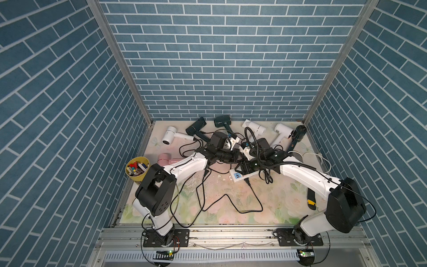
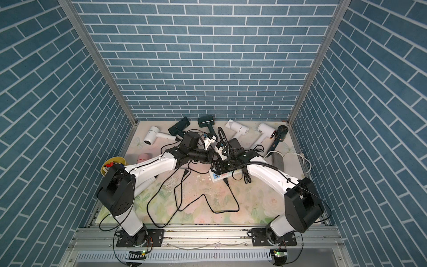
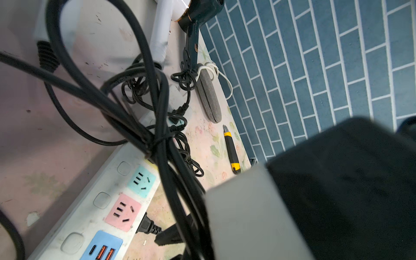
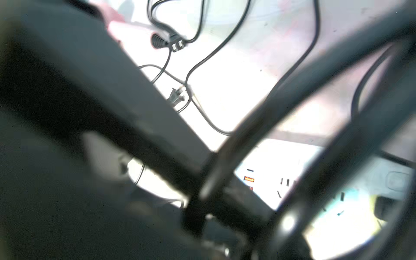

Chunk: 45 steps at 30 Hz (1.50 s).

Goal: Charge the blow dryers
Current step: Pick up the plug from the center of the board.

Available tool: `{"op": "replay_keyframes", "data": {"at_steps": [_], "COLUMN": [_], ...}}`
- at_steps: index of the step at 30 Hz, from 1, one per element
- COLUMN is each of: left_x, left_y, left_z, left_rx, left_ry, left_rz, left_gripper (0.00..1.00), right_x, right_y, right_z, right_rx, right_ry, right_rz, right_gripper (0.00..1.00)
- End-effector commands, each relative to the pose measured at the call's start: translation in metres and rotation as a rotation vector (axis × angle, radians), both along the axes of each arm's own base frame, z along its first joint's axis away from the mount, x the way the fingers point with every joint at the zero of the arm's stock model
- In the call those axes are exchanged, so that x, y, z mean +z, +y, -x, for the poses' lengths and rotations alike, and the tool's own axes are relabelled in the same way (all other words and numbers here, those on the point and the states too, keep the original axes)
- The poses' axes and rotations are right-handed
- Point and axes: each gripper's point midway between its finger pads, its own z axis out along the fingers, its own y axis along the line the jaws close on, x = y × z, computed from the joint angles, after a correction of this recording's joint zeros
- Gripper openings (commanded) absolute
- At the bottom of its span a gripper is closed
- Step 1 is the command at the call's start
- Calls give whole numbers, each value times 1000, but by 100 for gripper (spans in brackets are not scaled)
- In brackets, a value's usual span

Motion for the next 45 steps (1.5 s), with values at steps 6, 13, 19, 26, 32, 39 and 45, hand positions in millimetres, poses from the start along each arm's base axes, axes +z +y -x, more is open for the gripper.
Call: {"op": "replay_keyframes", "data": {"at_steps": [6, 13, 19, 26, 32, 39, 45], "left_x": [11, 7, 4, 4, 7, 18, 21], "left_y": [-7, -10, -12, -12, -9, 19, 55], "left_z": [7, 6, 4, 2, 1, -5, -2], "left_rx": [-104, -117, -118, -116, -87, 40, 172], "left_ry": [-34, -19, -14, -11, -25, -69, -149], "left_rz": [41, 40, 37, 38, 27, -16, -94], "left_gripper": [0, 0, 0, 0, 27, 72, 97], "right_x": [17, 11, 6, -1, -8, -18, -21], "right_y": [-10, -7, -6, -7, -15, -42, -66], "right_z": [11, 20, 25, 25, 10, -23, -49], "right_rx": [48, 96, 120, 120, 57, -104, -219], "right_ry": [49, 95, 124, 136, 71, -113, -270], "right_rz": [-30, -37, -35, -17, 32, 143, 243], "right_gripper": [51, 36, 30, 11, 0, 0, 0]}}
